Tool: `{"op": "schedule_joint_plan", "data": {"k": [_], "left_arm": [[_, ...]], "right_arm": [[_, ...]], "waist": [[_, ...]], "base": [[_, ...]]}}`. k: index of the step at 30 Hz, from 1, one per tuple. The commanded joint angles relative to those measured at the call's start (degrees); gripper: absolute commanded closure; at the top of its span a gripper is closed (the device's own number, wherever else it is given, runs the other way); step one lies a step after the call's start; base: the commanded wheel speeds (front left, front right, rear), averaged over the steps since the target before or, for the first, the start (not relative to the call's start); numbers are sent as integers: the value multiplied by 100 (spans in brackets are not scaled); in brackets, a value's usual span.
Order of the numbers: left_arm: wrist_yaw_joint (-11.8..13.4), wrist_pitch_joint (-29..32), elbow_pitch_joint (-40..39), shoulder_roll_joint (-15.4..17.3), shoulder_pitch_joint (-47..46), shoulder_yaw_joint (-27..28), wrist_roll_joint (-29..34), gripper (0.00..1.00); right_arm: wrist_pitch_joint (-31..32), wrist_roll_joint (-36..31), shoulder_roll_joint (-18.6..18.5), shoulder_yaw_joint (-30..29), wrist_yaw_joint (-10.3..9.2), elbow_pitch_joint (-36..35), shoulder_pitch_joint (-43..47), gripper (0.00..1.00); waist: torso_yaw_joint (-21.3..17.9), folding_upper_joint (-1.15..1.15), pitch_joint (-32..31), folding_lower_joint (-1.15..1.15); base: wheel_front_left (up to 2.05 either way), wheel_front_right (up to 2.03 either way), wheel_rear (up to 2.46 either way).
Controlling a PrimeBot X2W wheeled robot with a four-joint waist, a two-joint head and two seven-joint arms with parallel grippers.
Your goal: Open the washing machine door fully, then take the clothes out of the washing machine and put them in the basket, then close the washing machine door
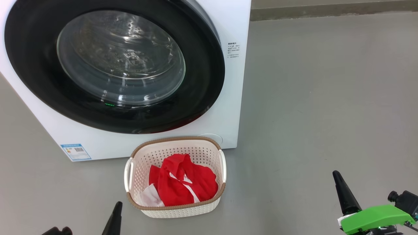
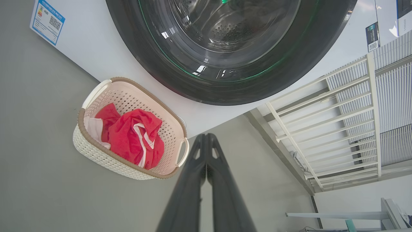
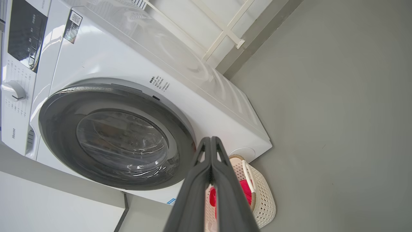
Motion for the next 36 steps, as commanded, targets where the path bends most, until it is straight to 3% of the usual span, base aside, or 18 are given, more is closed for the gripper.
{"op": "schedule_joint_plan", "data": {"k": [1,36], "left_arm": [[-53,20,-102,28,-277,169,-122,100],[-531,516,145,-94,-625,713,-2235,100]], "right_arm": [[26,135,-88,27,-3,-148,-283,100],[535,2316,-115,-188,-5,-153,-563,100]], "waist": [[1,0,0,0],[31,0,13,0]], "base": [[0,0,0],[0,0,0]]}}
